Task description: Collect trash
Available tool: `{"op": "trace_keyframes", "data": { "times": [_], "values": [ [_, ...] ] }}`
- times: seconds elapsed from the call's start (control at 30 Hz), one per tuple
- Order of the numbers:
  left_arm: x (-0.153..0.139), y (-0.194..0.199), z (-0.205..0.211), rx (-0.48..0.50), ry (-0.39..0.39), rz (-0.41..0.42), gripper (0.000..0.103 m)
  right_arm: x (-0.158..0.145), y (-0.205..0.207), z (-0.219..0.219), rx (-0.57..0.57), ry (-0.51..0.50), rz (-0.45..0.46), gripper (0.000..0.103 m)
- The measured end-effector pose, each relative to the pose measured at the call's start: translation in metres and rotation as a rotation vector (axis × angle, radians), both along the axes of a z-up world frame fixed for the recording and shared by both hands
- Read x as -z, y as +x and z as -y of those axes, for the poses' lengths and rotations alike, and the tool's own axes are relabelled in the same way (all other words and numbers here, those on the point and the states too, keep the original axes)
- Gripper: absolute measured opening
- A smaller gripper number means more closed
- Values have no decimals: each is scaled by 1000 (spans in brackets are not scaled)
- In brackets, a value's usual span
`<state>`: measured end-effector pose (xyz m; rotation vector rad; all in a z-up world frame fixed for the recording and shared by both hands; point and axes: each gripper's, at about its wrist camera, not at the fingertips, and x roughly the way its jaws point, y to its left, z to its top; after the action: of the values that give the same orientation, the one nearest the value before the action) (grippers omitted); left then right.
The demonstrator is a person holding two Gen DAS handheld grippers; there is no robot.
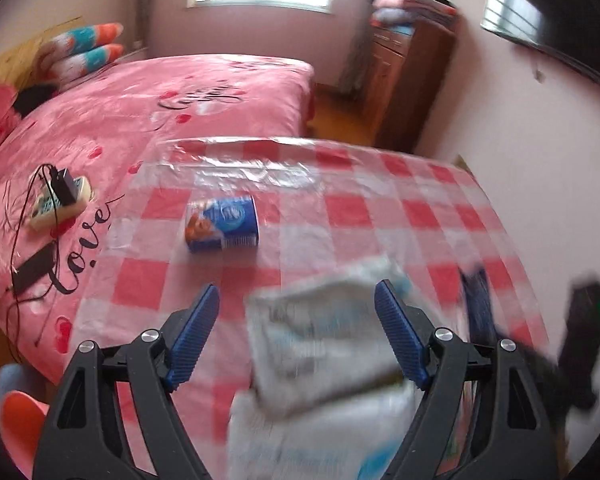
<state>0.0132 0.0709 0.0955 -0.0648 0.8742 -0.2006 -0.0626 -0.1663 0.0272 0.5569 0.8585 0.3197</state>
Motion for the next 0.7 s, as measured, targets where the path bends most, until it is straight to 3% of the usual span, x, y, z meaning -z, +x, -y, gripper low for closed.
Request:
{"op": "trace_keyframes", "data": {
  "times": [0.13,0.3,0.5,0.53,0.57,0.6,0.7],
  "values": [
    [6,-40,-15,2,-29,-90,80,-1,0,-2,-13,-12,6,95],
    [25,-83,-37,-105,-209,-202,80,-3,1,-9,-41,-33,16,95],
    [31,-84,-44,-166,-347,-237,80,-2,0,-8,-46,-20,16,95],
    [27,-81,-41,-160,-340,-221,80,-2,0,-8,-46,-20,16,95],
    [20,-78,-32,-136,-276,-185,80,-3,1,-8,-45,-22,17,95],
    [10,-72,-18,-70,-161,-126,80,-3,1,-9,-46,-23,16,95],
    [-6,-52,13,136,81,-40,80,-2,5,-10,-68,-16,13,95]
  ]
}}
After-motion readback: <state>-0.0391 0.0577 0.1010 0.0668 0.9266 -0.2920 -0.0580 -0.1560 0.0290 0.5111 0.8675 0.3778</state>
